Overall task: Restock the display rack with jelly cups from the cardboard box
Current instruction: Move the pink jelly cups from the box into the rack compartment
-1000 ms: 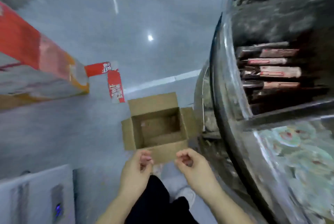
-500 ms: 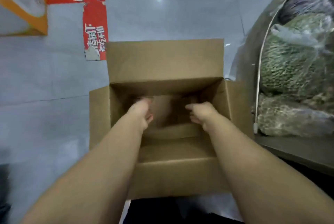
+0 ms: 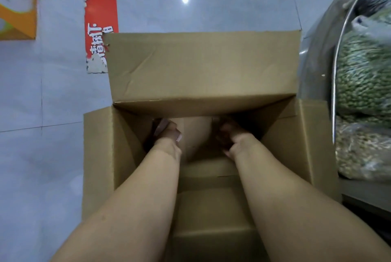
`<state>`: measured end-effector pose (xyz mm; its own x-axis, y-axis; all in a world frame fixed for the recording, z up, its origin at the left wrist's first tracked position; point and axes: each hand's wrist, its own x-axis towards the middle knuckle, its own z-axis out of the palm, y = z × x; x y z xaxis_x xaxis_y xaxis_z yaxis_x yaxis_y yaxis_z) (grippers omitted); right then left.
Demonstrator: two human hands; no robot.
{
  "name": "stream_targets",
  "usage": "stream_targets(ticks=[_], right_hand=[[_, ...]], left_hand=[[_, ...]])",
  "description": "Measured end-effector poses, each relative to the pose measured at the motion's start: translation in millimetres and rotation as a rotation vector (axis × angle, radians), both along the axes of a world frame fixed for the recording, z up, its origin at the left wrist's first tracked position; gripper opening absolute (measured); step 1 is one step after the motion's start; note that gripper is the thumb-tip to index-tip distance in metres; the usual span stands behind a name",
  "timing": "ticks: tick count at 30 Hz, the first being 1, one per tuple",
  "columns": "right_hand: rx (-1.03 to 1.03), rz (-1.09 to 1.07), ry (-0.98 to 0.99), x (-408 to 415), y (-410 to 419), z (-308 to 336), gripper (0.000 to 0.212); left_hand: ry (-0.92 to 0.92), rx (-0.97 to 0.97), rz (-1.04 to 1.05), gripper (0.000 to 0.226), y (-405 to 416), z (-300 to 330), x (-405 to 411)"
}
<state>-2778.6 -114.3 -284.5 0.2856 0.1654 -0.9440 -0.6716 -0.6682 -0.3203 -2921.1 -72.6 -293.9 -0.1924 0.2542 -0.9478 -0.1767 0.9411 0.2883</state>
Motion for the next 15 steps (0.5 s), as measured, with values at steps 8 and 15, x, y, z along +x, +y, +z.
stream_targets(ticks=[8,15], right_hand=[[0.266,0.19,-0.251,-38,-60,170,0.045],[0.468,0.099,-0.284,-53,-117,415,0.044]], left_hand=[[0.135,0.357,-0.327,0.041,-77,188,-2],[-0.117,0.721,-0.541,0.038,-117,450,3]])
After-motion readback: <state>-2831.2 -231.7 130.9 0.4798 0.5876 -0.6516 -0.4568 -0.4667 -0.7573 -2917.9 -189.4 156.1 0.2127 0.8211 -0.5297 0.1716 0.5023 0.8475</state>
